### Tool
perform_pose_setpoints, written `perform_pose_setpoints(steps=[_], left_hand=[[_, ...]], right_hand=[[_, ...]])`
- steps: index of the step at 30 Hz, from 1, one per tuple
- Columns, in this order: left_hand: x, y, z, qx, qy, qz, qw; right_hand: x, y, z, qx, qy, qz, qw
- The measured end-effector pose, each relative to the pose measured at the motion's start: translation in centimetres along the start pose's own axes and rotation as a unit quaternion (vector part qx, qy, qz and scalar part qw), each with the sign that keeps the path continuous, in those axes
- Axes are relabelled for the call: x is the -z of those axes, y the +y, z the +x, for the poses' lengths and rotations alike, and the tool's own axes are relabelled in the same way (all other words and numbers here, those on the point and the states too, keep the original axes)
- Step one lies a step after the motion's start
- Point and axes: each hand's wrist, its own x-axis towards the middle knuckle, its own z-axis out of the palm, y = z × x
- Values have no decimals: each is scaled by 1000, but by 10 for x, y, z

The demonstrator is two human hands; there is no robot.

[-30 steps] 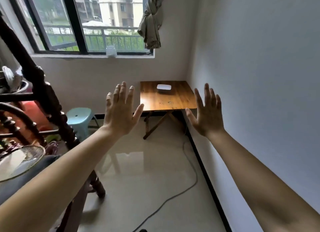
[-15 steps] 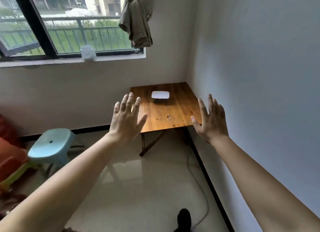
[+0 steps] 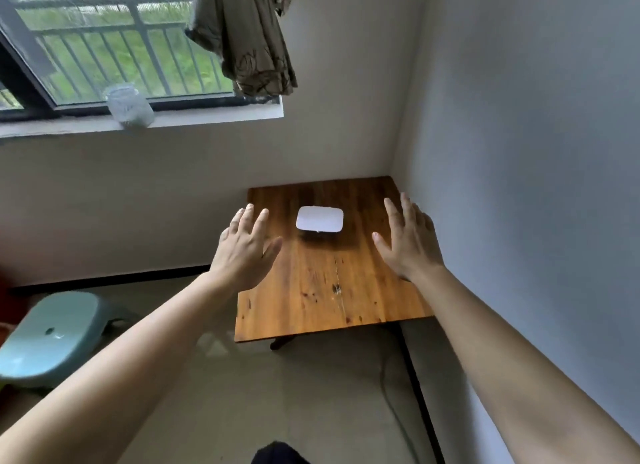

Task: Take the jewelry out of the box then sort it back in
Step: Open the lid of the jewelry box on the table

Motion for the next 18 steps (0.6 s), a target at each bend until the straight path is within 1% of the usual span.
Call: perform_pose_setpoints(steps=[3, 7, 13, 18], left_hand=[[-18, -12, 56, -1, -16, -16, 1000], [-59, -34, 139, -7, -68, -40, 997], [-127, -68, 256, 21, -170, -127, 977], [-196, -81, 313, 64, -222, -190, 954]], right_hand=[[-27, -2, 60, 14, -12, -5, 1000], [-75, -2, 129, -8, -29, -3, 1000], [-148, -3, 216, -79, -76, 9, 994], [-222, -11, 254, -164, -114, 83, 976]])
